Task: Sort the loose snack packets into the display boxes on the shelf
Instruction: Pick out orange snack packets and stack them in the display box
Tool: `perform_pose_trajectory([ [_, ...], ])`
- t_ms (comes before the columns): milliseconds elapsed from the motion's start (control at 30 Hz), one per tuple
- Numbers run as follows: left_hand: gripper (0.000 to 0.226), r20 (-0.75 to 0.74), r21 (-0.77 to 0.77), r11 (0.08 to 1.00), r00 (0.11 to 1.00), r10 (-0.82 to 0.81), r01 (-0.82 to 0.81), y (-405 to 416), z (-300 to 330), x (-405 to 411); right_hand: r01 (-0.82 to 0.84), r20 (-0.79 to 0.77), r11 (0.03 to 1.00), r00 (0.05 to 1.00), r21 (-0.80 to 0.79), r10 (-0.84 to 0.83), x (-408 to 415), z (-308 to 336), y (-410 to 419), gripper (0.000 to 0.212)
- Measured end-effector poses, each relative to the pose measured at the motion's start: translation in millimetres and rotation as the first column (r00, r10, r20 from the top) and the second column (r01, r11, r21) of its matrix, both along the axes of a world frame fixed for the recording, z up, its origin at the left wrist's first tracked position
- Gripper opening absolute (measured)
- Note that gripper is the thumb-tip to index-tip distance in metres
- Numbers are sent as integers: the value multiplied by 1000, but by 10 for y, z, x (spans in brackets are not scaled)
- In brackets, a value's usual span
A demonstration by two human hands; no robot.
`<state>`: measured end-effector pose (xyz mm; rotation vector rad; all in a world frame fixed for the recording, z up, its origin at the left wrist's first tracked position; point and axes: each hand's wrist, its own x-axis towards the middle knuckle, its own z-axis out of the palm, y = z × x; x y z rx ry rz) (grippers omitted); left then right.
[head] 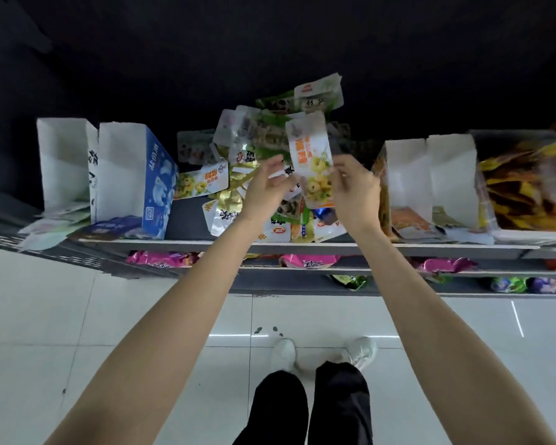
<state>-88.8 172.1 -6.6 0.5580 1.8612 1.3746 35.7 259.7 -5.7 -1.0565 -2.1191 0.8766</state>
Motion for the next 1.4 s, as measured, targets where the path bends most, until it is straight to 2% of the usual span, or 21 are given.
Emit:
perform_pose_trajectory([
  [33, 44, 57, -3, 998, 997, -59, 59, -18, 59, 72, -20, -86, 974, 996, -228, 0, 109, 70, -41, 15],
  [100, 32, 37, -24, 987, 986, -160, 161, -59, 189, 242, -47, -225, 864, 971, -501, -78, 335, 214, -121, 15],
  [167, 21, -92, -36, 970, 966, -243, 241, -81, 312, 411, -85, -314, 787, 939, -611, -142, 564, 342, -162, 24],
  [233, 20, -232, -76, 934, 905, -356, 348, -86, 399, 556, -95, -350, 761, 919, -642, -181, 830, 458, -153, 39],
  [333, 21, -419, -208, 862, 754, -505, 462, -28, 490, 747, -40, -253, 828, 960, -559, -124, 1253, 584, 28, 54],
  [367, 21, -460, -234, 850, 716, -525, 472, 12, 510, 808, -49, -169, 871, 985, -488, -39, 1379, 620, 109, 49],
  [433, 20, -547, -249, 852, 659, -516, 460, 113, 537, 933, -92, -18, 925, 996, -369, 92, 1604, 688, 265, 21],
  [467, 20, -585, -226, 868, 651, -485, 443, 171, 550, 1002, -123, 32, 947, 990, -296, 139, 1691, 736, 330, 9],
  [533, 20, -643, -141, 921, 674, -364, 363, 306, 523, 1146, -129, 78, 991, 988, -41, 132, 1810, 810, 453, 17],
  [567, 23, -651, -94, 952, 706, -281, 292, 381, 479, 1223, -101, 67, 993, 993, 62, 97, 1862, 826, 523, 14],
  [633, 30, -530, -41, 993, 841, -113, 107, 520, 351, 1355, -55, 47, 982, 998, 183, 47, 1932, 822, 680, 8],
  [667, 32, -413, -65, 997, 909, -53, 29, 583, 270, 1415, -53, 51, 974, 998, 221, 43, 1948, 787, 763, 7],
  [733, 36, -240, -162, 987, 970, -27, -12, 687, 68, 1521, -94, 102, 963, 992, 251, 71, 1935, 688, 905, 6],
  [833, 38, -209, -262, 965, 976, -60, 3, 757, -166, 1669, -201, 248, 950, 959, 240, 140, 1803, 540, 986, 12],
  [933, 36, -194, -223, 973, 981, 23, -67, 780, -322, 1746, -328, 439, 910, 878, 254, 194, 1613, 368, 1017, 20],
  [967, 35, -213, -217, 973, 977, 24, -71, 780, -344, 1766, -381, 527, 889, 826, 256, 202, 1562, 318, 1023, 25],
  [1033, 35, -204, -196, 977, 978, 47, -88, 776, -375, 1803, -555, 722, 795, 651, 244, 232, 1499, 224, 1046, 34],
  [1100, 34, -78, -145, 980, 989, 125, -136, 778, -373, 1829, -696, 837, 687, 490, 209, 242, 1505, 153, 1059, 39],
  [1133, 35, -18, -124, 980, 988, 156, -157, 783, -376, 1832, -725, 859, 661, 451, 195, 241, 1527, 140, 1058, 40],
  [1300, 32, 101, -108, 978, 976, 191, -180, 795, -373, 1811, -739, 861, 668, 391, 84, 325, 1615, 142, 1063, 37],
  [1400, 31, 154, -120, 982, 975, 162, -144, 779, -325, 1808, -711, 808, 700, 451, 68, 379, 1636, 200, 1051, 38],
])
